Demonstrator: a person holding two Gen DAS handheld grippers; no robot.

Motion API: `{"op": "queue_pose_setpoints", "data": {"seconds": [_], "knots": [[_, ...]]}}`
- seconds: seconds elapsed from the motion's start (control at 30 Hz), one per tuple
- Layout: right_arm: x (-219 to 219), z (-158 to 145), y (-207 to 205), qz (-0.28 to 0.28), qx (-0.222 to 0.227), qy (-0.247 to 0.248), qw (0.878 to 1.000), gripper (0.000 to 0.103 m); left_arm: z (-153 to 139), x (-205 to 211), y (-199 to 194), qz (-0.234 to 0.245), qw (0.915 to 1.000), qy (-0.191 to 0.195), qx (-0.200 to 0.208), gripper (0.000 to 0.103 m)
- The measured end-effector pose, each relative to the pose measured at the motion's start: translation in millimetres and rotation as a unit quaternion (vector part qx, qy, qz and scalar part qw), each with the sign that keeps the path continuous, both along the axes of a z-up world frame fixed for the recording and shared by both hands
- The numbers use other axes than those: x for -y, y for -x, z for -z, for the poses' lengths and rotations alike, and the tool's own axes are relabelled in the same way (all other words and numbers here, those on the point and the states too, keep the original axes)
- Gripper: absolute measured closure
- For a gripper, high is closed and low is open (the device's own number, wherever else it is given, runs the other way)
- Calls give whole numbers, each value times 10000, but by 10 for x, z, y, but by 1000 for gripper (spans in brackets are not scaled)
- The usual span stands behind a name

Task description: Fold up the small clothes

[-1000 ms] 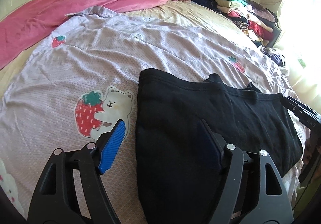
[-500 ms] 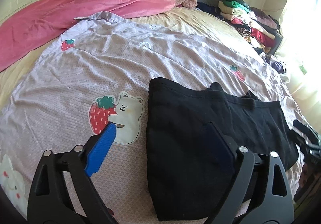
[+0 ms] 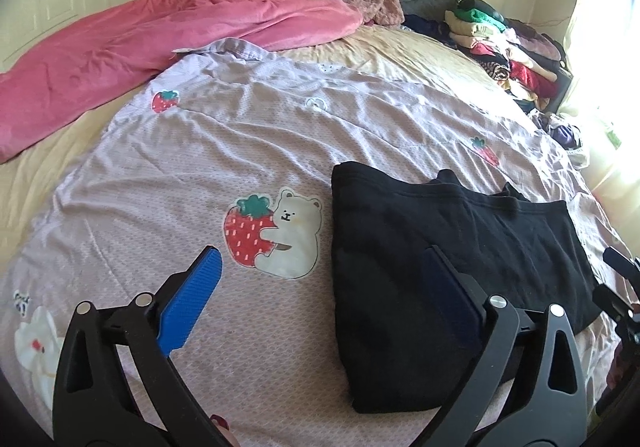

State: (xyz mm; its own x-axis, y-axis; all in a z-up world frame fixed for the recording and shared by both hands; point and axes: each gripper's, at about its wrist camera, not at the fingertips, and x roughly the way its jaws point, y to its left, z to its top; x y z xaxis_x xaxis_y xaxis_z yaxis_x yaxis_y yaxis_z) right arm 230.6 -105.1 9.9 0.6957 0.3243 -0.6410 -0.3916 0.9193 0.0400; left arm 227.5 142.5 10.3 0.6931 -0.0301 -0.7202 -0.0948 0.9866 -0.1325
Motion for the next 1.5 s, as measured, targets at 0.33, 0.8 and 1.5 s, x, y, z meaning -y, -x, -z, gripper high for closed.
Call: {"op": "queue_pose_setpoints", "data": {"seconds": [0.33, 0.8, 1.5], "knots": [[-329, -41, 212, -392, 51, 74, 9992, 8, -32, -178, 75, -253, 9996, -154, 44, 10], [-873, -38, 433, -1101, 121, 317, 9933, 8, -60, -487, 126, -622, 9980, -60, 93, 10], [-1468, 430, 492, -1638, 91, 1265, 9783, 8, 161, -625, 23, -778, 9967, -49, -234, 10]]}}
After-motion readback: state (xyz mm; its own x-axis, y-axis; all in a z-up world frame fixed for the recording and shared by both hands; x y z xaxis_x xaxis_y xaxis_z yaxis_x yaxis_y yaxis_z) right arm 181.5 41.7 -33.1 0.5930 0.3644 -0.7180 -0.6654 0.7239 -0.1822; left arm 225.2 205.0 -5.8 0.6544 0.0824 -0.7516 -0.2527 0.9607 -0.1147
